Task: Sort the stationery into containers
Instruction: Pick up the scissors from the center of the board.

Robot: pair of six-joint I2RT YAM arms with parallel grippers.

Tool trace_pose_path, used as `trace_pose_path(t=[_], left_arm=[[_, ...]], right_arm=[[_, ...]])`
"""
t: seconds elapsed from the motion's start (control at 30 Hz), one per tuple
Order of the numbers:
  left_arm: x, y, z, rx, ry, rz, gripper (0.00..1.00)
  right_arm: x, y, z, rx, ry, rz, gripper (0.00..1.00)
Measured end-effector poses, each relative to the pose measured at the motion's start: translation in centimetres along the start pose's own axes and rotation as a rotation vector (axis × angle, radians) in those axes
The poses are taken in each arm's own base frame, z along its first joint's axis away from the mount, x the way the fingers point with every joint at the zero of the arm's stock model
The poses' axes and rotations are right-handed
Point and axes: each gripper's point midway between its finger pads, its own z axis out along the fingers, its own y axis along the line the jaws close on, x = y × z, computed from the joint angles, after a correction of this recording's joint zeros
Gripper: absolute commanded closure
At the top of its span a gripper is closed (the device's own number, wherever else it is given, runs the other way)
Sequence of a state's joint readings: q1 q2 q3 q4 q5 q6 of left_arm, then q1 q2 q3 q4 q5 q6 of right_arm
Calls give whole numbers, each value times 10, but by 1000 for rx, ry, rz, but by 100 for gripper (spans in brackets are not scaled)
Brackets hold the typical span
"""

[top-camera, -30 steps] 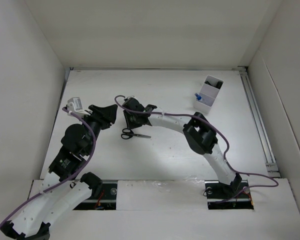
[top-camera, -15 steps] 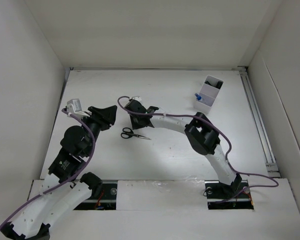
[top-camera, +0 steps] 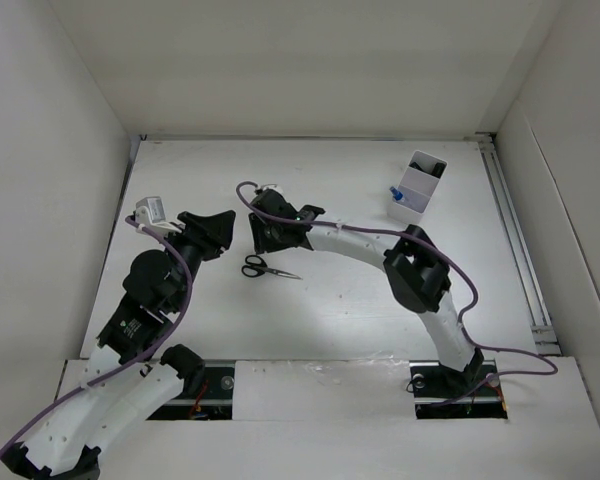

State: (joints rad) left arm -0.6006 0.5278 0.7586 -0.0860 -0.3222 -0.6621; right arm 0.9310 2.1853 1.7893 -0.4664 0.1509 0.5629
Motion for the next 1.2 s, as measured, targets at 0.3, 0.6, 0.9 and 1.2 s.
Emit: trace_pose_path(t=[0.3, 0.6, 0.9, 1.2], left_arm=[[4, 3, 1, -5, 6, 2, 58], [8, 5, 3, -7, 10, 5, 58], [10, 4, 6, -3, 10, 4, 58], [6, 3, 3, 5, -1, -1, 58]], right_arm=[[12, 21, 27, -46, 40, -48, 57], [22, 5, 38, 46, 39, -75, 64], [21, -4, 40, 87, 25, -92, 66], [24, -8, 41, 86, 9, -86, 76]])
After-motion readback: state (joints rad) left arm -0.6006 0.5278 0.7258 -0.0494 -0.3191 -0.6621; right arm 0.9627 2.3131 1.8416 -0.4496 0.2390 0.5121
